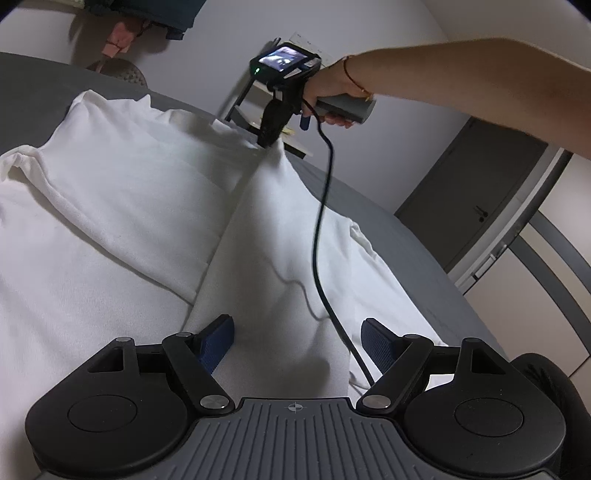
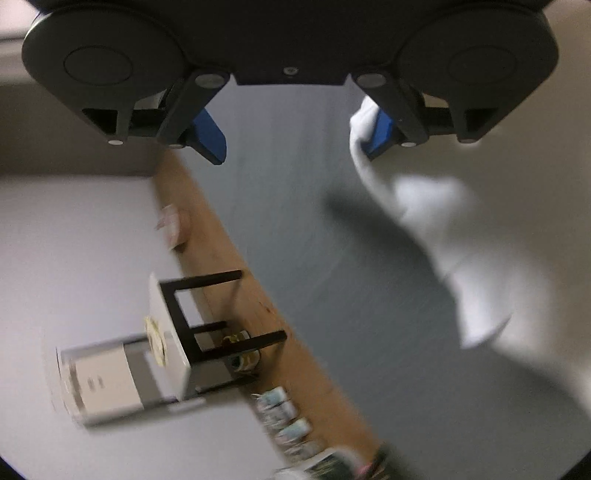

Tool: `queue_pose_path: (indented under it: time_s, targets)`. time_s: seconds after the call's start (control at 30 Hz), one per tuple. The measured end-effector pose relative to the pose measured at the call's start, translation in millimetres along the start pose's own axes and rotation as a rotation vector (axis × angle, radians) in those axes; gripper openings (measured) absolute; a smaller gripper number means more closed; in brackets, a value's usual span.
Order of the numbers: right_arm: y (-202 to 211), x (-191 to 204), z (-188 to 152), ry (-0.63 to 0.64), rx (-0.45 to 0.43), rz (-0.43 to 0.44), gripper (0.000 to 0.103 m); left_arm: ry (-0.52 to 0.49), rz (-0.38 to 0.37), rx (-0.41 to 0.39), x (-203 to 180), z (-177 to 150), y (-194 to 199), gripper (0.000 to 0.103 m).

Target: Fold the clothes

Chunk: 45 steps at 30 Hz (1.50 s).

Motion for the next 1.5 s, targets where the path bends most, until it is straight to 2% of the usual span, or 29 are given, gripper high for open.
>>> queue_pose_path:
  time_s: [0.23, 0.43, 0.5, 0.63, 0.73, 0.8, 0.9, 1.0, 1.1, 1.17, 1.2, 1.27, 1.33, 1.4, 1.5]
  targets:
    - [-18.3, -35.4, -18.1, -0.46, -0.025, 0.252, 0.076, 0.004, -0.008, -0.004, 0.7, -1.2, 1.0, 0.079]
    - [-21.6, -97.0, -41.1, -0.865, -0.103, 0.61, 0.075, 0.005, -0.01, -0.003, 0.1, -1.4, 1.1, 0.079]
    - [-21.9, -114.6, -57.8, -0.915, -0.106, 0.642, 0.075, -0.001, -0.009, -0.001, 0.2, -0.5, -0.1, 0.079]
    - [4.8, -106.3, -96.3, -0.753, -0.157, 0.677, 0.076, 0.013, -0.002, 0.013, 0.9, 1.4, 0.6, 0.079]
    - [40.1, -77.0, -146.7, -0.611, -0.196, 0.682, 0.076, -0.008, 0.011, 0.043, -1.8, -0.7, 4.5, 0.079]
    - [52.0, -60.5, -180.0, -0.561, -0.191, 0.675, 0.078, -0.032, 0.022, 0.067, -4.4, -3.1, 8.3, 0.079]
    - [40.3, -40.8, -221.1, -0.512, -0.133, 0.662, 0.079, -0.09, 0.049, 0.12, -11.4, -9.0, 18.0, 0.079]
    - [31.6, -47.3, -246.4, -0.558, -0.157, 0.644, 0.091, -0.162, 0.093, 0.194, -21.7, -17.9, 32.6, 0.079]
    - [38.0, -58.6, -265.7, -0.657, -0.206, 0.611, 0.089, -0.199, 0.131, 0.301, -29.6, -23.4, 45.1, 0.079]
    - [56.9, -60.4, -275.3, -0.694, -0.305, 0.624, 0.085, -0.222, 0.156, 0.374, -34.7, -26.7, 53.8, 0.079]
    - [71.2, -57.7, -279.9, -0.701, -0.354, 0.667, 0.085, -0.237, 0.168, 0.411, -35.8, -27.6, 58.4, 0.079]
    - [109.0, -42.2, -292.7, -0.69, -0.438, 0.835, 0.085, -0.262, 0.203, 0.462, -35.3, -27.8, 66.5, 0.079]
    - [143.4, -19.1, -304.4, -0.638, -0.491, 1.01, 0.085, -0.285, 0.236, 0.475, -33.2, -23.8, 77.0, 0.079]
    - [183.9, 15.3, -320.4, -0.526, -0.535, 1.149, 0.085, -0.289, 0.285, 0.438, -27.0, -16.8, 90.8, 0.079]
    - [234.6, 74.8, -346.1, -0.308, -0.574, 1.229, 0.079, -0.198, 0.363, 0.31, -6.3, 4.1, 111.9, 0.079]
Point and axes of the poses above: each gripper's, at about its wrist camera, not at the fingertips, and y roughly against the way its jaws point, x to its left, z to its top, the point moved 8 cm from there along -y, roughly the way its jaws point, and after that the axes turned 5 degrees about -y, right-handed, at the moved point
